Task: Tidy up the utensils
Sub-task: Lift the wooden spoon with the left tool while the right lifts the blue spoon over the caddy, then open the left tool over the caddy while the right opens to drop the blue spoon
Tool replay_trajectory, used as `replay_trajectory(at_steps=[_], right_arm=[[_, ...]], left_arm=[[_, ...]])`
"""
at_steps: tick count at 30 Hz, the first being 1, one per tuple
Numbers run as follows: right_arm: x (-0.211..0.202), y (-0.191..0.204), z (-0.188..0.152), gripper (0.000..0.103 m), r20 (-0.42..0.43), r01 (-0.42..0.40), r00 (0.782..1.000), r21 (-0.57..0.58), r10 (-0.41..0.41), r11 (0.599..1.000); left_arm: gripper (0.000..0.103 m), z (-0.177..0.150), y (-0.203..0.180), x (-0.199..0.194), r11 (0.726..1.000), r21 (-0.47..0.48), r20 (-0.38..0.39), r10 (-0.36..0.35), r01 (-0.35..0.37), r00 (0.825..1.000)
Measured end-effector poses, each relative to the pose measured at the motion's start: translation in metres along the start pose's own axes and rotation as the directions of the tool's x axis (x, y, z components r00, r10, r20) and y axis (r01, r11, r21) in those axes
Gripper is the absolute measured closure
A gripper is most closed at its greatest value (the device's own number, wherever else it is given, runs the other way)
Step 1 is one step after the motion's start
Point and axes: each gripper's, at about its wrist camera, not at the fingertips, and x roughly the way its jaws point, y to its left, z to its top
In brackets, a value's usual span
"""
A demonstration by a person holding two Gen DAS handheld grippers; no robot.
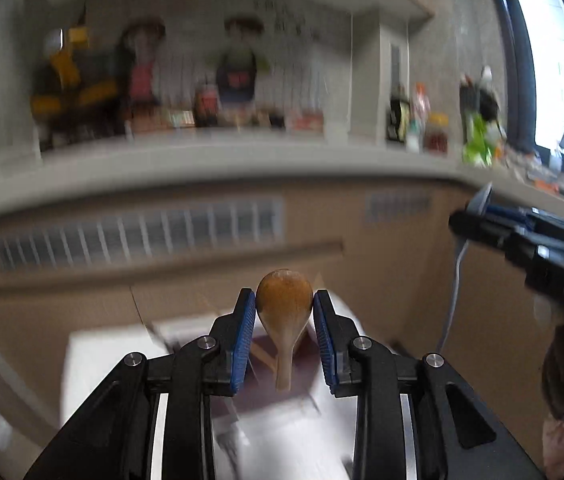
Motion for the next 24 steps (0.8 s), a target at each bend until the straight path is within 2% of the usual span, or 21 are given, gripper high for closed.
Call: replay_trajectory(at_steps=[4, 9, 13, 19, 21, 22, 24], right_arm=[[0.022, 0.011, 0.040, 0.070, 0.044, 0.017, 0.999, -0.021, -0.016, 1.000], [0.067, 0.022, 0.053, 0.070, 0.012, 0.014, 1.000, -0.037, -0.013, 0.999], [0.107, 0.028, 0.038, 0.070, -0.056, -0.006, 0.998, -0.027, 0.004, 1.000], [0.160, 0.032, -0.005, 0.068, -0.170, -0.022, 0.985, -0.028, 0.017, 0.999], [0.172, 0.030, -0.019, 0.057, -0.218, -0.046, 0.975, -0.016, 0.041, 0.999], [0.175, 0.029, -0.024, 0.047, -0.226, -0.045, 0.973, -0.007, 0.042, 0.999], [0.174, 0.026, -0.032, 0.045, -0.230, -0.035, 0.973, -0.005, 0.033, 0.999]], left_arm=[[0.072, 0.043, 0.024, 0.026, 0.999, -0.006, 0.043, 0.040, -0.040, 0.998], [0.072, 0.056, 0.051, 0.051, 0.998, -0.035, 0.023, 0.058, -0.058, 0.998], [0.072, 0.032, 0.064, 0.066, 0.997, -0.061, -0.020, 0.053, -0.054, 0.998], [0.071, -0.007, 0.078, 0.098, 0.993, -0.109, -0.130, 0.022, -0.037, 0.991], [0.067, -0.019, 0.081, 0.108, 0.992, -0.122, -0.173, 0.012, -0.033, 0.985], [0.064, -0.025, 0.082, 0.112, 0.992, -0.122, -0.193, 0.017, -0.041, 0.981], [0.060, -0.037, 0.084, 0.115, 0.991, -0.128, -0.216, 0.021, -0.049, 0.976]])
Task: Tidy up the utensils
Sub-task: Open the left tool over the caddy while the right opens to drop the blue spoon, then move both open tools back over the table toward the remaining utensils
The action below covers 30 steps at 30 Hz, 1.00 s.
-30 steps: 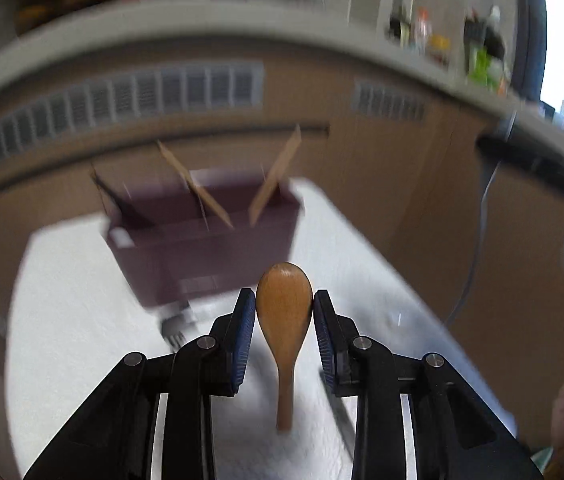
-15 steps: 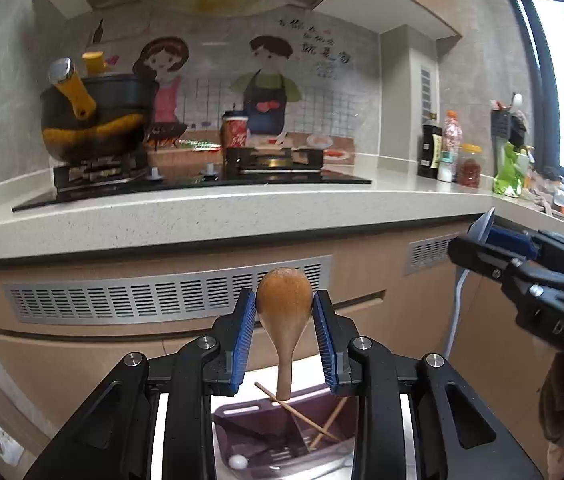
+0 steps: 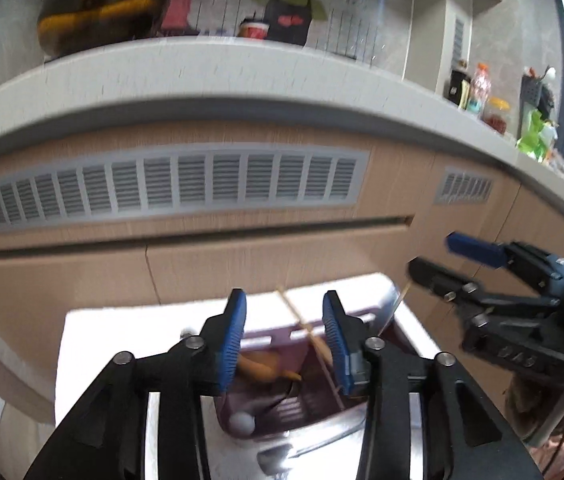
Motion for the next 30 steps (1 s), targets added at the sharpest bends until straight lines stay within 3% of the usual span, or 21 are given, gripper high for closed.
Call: replay_trajectory(at_steps=[3, 5, 7, 11, 15, 20, 23, 26, 30], right_arm=[[-0.009, -0.004, -0.011, 0.042, -0.002, 0.014, 1.000, -0.008, -0.014, 1.000], [-0.021, -0.010, -0.024, 0.024, -0.003, 0.019, 1.000, -0.012, -0.019, 1.000], [-0.030, -0.015, -0.039, 0.017, -0.009, 0.032, 0.999, -0.018, -0.033, 0.999], [-0.033, -0.021, -0.084, 0.012, -0.120, 0.025, 0.992, -0.021, -0.027, 0.999], [-0.027, -0.013, -0.135, 0.012, -0.252, 0.027, 0.967, -0.047, -0.038, 0.999], [-0.033, 0.012, -0.186, 0.012, -0.324, 0.053, 0.942, -0.123, -0.090, 0.991], [-0.041, 0.022, -0.203, 0.012, -0.329, 0.091, 0.933, -0.174, -0.145, 0.981], [-0.047, 0.019, -0.211, 0.010, -0.321, 0.159, 0.922, -0.193, -0.216, 0.968], [-0.059, 0.007, -0.217, 0.010, -0.336, 0.177, 0.917, -0.144, -0.216, 0.974]], left_arm=[[0.058, -0.020, 0.006, 0.001, 0.999, -0.028, -0.033, -0.016, 0.015, 0.999], [0.049, -0.037, 0.010, -0.001, 0.998, -0.051, -0.060, -0.034, 0.030, 0.998], [0.047, -0.052, 0.013, -0.003, 0.997, -0.065, -0.085, -0.038, 0.033, 0.996], [0.047, -0.096, 0.012, -0.003, 0.994, -0.096, -0.174, -0.065, 0.049, 0.983], [0.043, -0.142, 0.002, 0.007, 0.995, -0.093, -0.276, -0.055, 0.031, 0.959], [0.039, -0.182, -0.009, 0.010, 0.993, -0.114, -0.354, -0.047, 0.006, 0.934], [0.036, -0.200, -0.016, 0.004, 0.993, -0.119, -0.369, -0.070, 0.028, 0.927], [0.036, -0.195, -0.021, 0.004, 0.988, -0.128, -0.331, -0.127, 0.089, 0.935], [0.036, -0.179, -0.023, 0.018, 0.984, -0.111, -0.295, -0.167, 0.140, 0.941]])
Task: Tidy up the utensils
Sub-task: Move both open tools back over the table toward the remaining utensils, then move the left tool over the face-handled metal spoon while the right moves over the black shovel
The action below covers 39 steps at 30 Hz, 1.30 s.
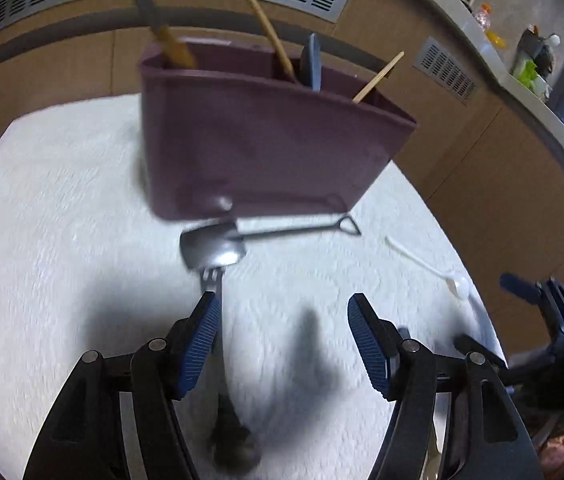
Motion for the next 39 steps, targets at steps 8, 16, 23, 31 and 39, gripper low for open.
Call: replay_trajectory(at_steps=[8, 16, 23, 31, 39], right_arm=[[-0.016, -0.030, -0.020, 0.009, 0.087, -0.121, 0.990, 0.148, 0.109, 0.982], [0.001, -0.035, -0.009, 0.009, 0.115, -0.141, 0.985, 0.127, 0.127, 0.982], [0.039, -0.065, 0.024, 0.018, 0.073, -0.179, 0.983, 0.137, 0.170, 0.974], [0.071, -0.061, 0.025, 0.057, -0.032, -0.291, 0.952, 0.205, 0.304, 0.934], [0.018, -0.010, -0.014, 0.057, -0.049, -0.423, 0.902, 0.109, 0.429, 0.900]], left_arm=[[0.031, 0.039, -0.008, 0.030, 0.981, 0.115, 0.009, 0.154, -0.154, 0.988], [0.028, 0.042, 0.000, 0.046, 0.990, 0.073, -0.061, 0.122, -0.118, 0.991], [0.023, 0.010, -0.025, 0.029, 0.986, 0.165, -0.154, 0.023, 0.003, 0.988], [0.023, -0.007, -0.027, 0.011, 0.987, 0.144, -0.182, -0.040, 0.067, 0.983], [0.023, 0.005, -0.034, 0.008, 0.979, 0.203, -0.131, -0.004, 0.031, 0.991]])
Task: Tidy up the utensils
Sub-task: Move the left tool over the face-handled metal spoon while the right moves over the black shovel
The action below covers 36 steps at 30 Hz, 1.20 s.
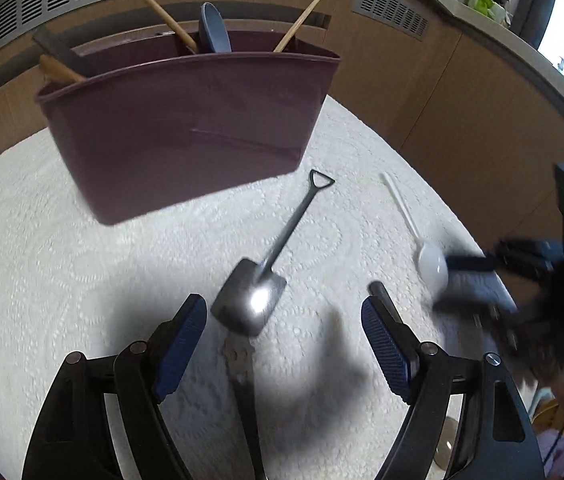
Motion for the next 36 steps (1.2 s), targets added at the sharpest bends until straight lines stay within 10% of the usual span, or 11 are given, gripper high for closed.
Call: replay_trajectory(at_steps=[9, 22, 26, 36], right_arm=[[-0.022, 0.002, -0.014, 0.057, 0.039, 0.035, 0.999, 0.036, -0.036, 0.999], [-0.016, -0.020, -0.016, 0.056, 0.045, 0.129, 0.990, 0.137, -0.136, 0.982], [-0.013, -0.011, -0.020, 0.036, 0.053, 0.103, 0.992, 0.140, -0.111, 0.985], [-0.017, -0.006, -0.028, 0.031, 0.063, 0.085, 0.994, 0.136, -0.094, 0.987]], left_arm=[[0.023, 0.008, -0.001, 0.020, 0.999, -0.038, -0.017, -0.027, 0.026, 0.999], [0.023, -0.069, -0.022, -0.029, 0.998, -0.042, -0.004, -0.039, 0.039, 0.999], [0.023, -0.083, -0.016, -0.043, 0.996, -0.078, 0.002, -0.038, 0.038, 0.999], [0.019, -0.107, -0.004, -0.065, 0.985, -0.172, 0.007, -0.022, 0.023, 1.000]])
